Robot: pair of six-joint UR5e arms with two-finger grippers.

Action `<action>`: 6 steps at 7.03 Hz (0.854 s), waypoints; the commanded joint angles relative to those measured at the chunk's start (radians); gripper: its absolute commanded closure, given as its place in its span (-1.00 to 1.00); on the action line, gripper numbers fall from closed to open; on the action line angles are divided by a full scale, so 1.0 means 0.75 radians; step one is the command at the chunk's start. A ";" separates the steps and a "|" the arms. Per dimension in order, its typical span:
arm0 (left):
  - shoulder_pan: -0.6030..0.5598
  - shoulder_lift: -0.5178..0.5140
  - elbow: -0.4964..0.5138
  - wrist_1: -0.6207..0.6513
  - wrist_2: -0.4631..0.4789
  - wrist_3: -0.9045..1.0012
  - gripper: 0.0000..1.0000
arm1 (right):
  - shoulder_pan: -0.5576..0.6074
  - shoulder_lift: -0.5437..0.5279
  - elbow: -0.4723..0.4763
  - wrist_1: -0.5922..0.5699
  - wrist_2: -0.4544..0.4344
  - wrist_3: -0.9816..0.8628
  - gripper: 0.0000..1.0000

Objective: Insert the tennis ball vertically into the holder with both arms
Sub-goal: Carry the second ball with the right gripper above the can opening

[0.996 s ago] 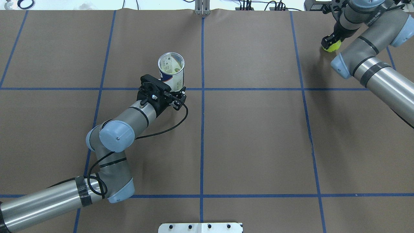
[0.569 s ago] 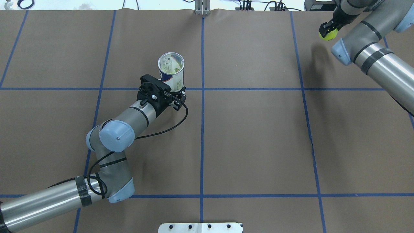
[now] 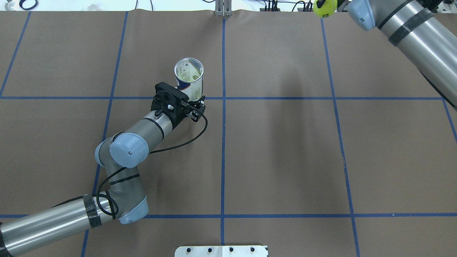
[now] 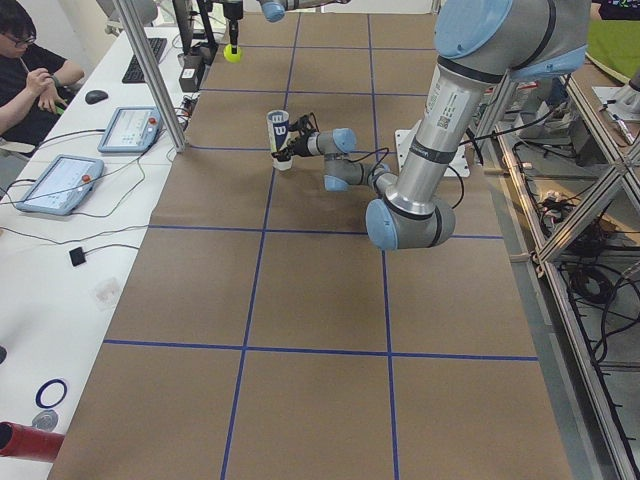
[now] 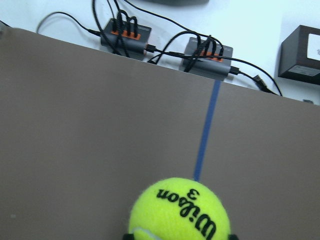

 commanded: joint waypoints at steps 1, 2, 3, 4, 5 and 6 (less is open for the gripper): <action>0.001 -0.001 0.000 0.000 0.000 0.000 -0.53 | -0.179 0.144 0.179 -0.028 0.074 0.538 1.00; 0.001 -0.001 0.000 0.000 0.000 0.000 -0.53 | -0.245 0.238 0.179 -0.065 0.082 0.707 1.00; 0.001 -0.001 0.000 -0.002 0.000 0.000 -0.53 | -0.294 0.290 0.181 -0.106 0.094 0.767 1.00; 0.003 -0.001 0.000 -0.002 0.000 0.000 -0.53 | -0.351 0.304 0.183 -0.108 0.088 0.814 1.00; 0.005 -0.006 0.000 -0.002 0.000 -0.002 -0.53 | -0.405 0.304 0.181 -0.112 0.062 0.817 1.00; 0.005 -0.008 0.000 -0.002 0.000 -0.002 -0.53 | -0.433 0.306 0.177 -0.112 0.031 0.817 1.00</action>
